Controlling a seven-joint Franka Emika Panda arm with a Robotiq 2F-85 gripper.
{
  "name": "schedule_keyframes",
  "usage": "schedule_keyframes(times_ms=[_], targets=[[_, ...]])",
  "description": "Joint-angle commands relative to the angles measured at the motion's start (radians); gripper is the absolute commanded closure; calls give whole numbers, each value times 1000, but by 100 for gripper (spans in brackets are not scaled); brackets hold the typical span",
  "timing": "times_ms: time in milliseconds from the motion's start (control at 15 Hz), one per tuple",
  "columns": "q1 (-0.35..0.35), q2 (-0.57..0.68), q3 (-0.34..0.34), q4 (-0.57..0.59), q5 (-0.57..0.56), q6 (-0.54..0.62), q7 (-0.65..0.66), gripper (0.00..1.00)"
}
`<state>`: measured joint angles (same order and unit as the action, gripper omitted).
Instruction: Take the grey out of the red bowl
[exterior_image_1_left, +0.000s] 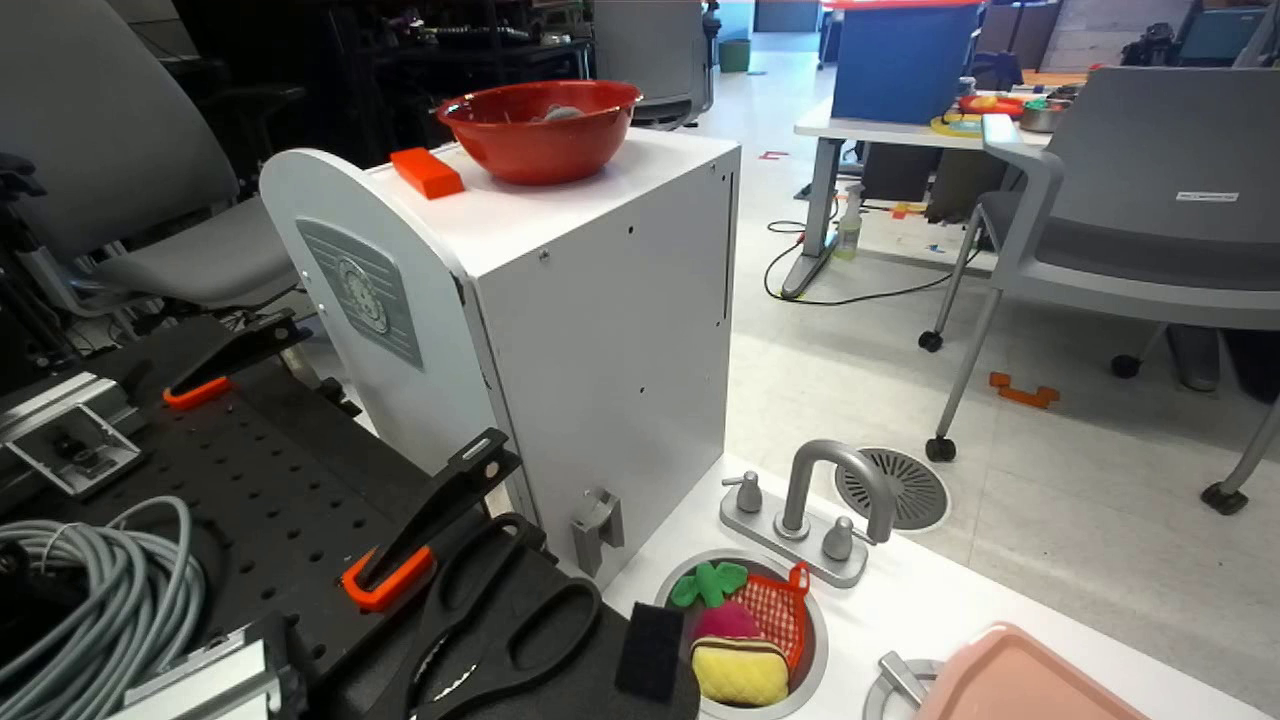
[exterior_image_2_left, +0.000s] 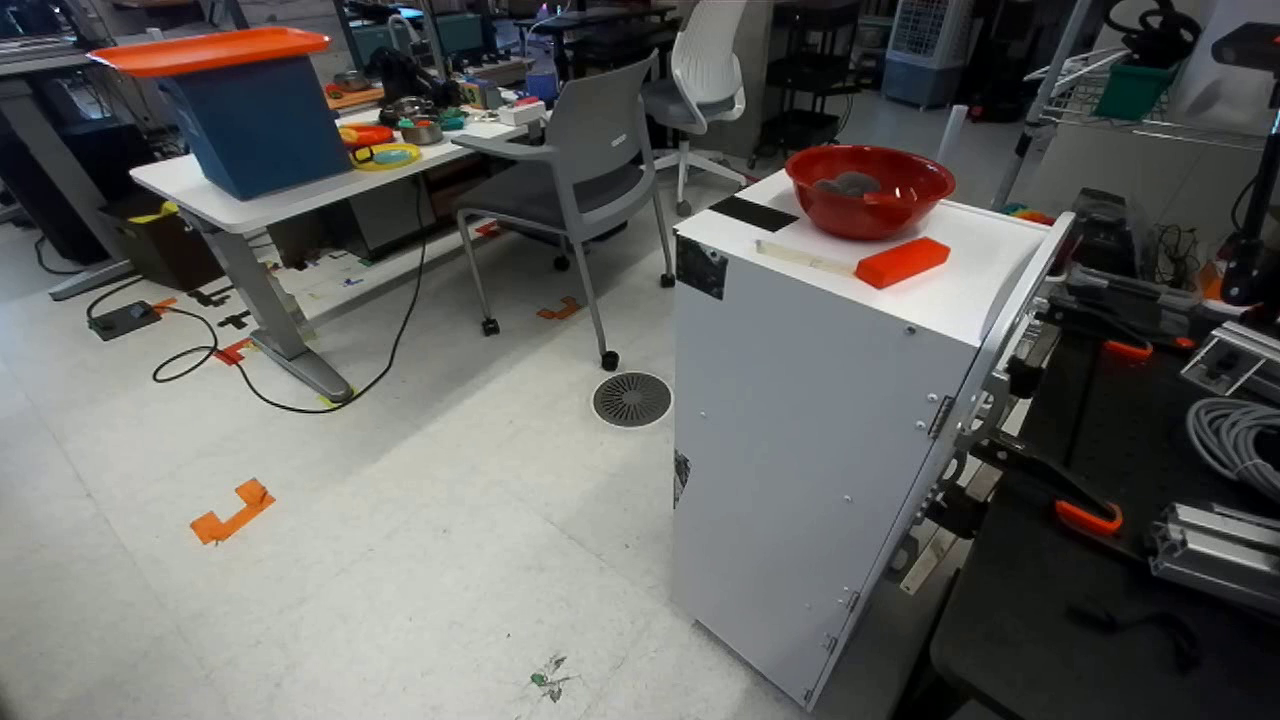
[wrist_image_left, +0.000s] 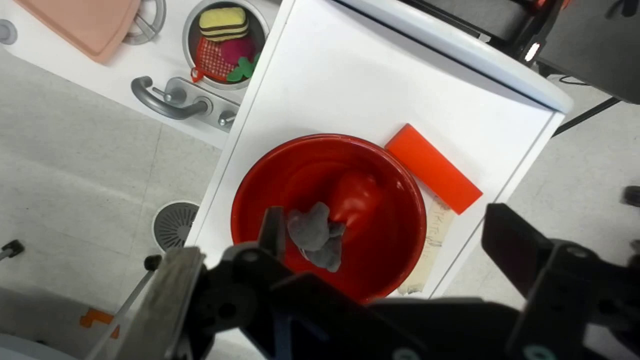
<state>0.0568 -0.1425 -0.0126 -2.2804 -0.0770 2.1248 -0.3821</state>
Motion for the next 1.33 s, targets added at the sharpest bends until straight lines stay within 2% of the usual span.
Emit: schedule_keyframes(times_ms=[0,267,600,1000,1267], targets=[[0,138,1,101,55,-10,-73,0],[4,228,41,174,43,-39,-93,0],[1,276,75,222,16,-55,-83,0],[-25,297,58,212,-3,-52,-58,0],[-47,349,35,238,-72,-57,-25,0]])
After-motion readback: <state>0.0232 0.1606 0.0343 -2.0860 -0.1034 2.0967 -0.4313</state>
